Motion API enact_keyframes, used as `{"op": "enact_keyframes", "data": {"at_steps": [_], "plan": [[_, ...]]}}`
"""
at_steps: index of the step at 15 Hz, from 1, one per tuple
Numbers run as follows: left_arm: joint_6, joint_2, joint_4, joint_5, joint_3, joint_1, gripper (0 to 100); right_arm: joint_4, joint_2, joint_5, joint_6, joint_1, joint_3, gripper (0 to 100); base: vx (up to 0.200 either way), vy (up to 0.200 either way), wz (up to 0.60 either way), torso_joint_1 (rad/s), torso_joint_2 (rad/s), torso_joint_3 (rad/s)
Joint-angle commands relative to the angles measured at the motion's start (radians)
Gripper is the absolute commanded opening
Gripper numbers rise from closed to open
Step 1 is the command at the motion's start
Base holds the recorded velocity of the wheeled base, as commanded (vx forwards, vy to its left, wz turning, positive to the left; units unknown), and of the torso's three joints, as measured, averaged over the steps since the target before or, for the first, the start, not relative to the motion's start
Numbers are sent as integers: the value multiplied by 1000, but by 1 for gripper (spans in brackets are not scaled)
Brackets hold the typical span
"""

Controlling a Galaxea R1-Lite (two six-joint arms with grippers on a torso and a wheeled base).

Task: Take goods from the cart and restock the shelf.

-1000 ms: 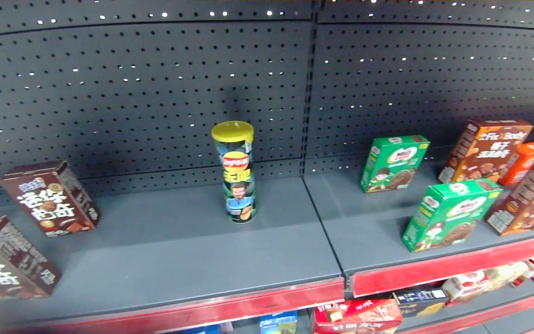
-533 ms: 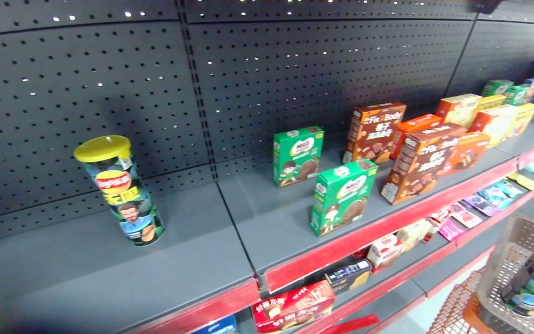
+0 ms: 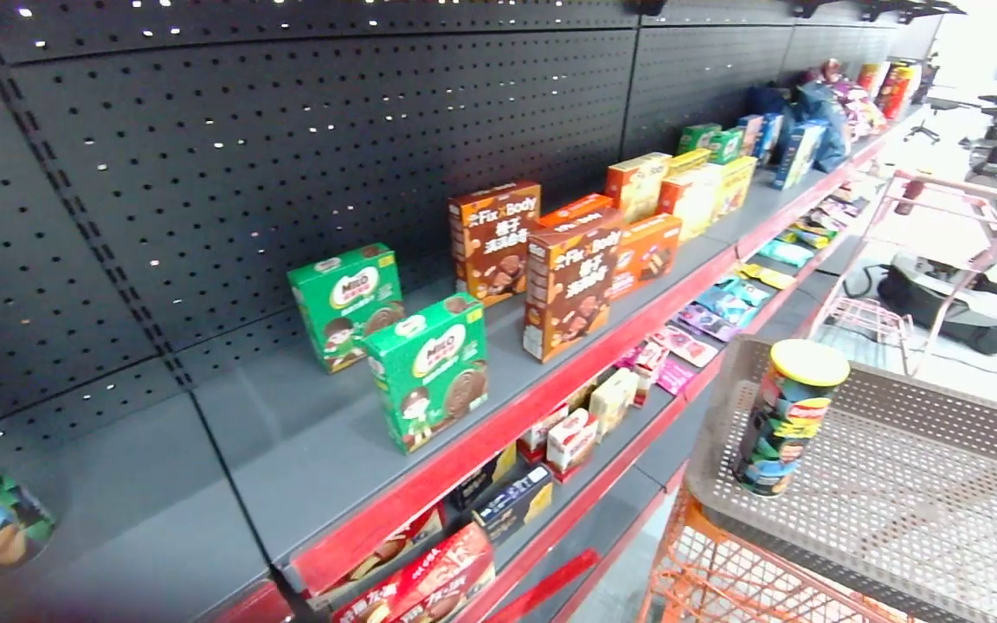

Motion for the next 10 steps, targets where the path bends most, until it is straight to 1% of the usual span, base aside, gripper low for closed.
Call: {"op": "enact_keyframes", "data": {"at_steps": [1, 4, 10], "plan": [[0, 1, -1, 1, 0, 0, 100, -1, 0, 0, -1, 0, 0, 100, 0, 0, -600, -2, 7, 2], [0, 1, -1, 1, 0, 0, 100, -1, 0, 0, -1, 0, 0, 100, 0, 0, -600, 2, 6, 2], [0, 1, -1, 1, 0, 0, 100, -1, 0, 1, -1, 2, 0, 100, 0, 0, 0, 0, 0, 0]]}}
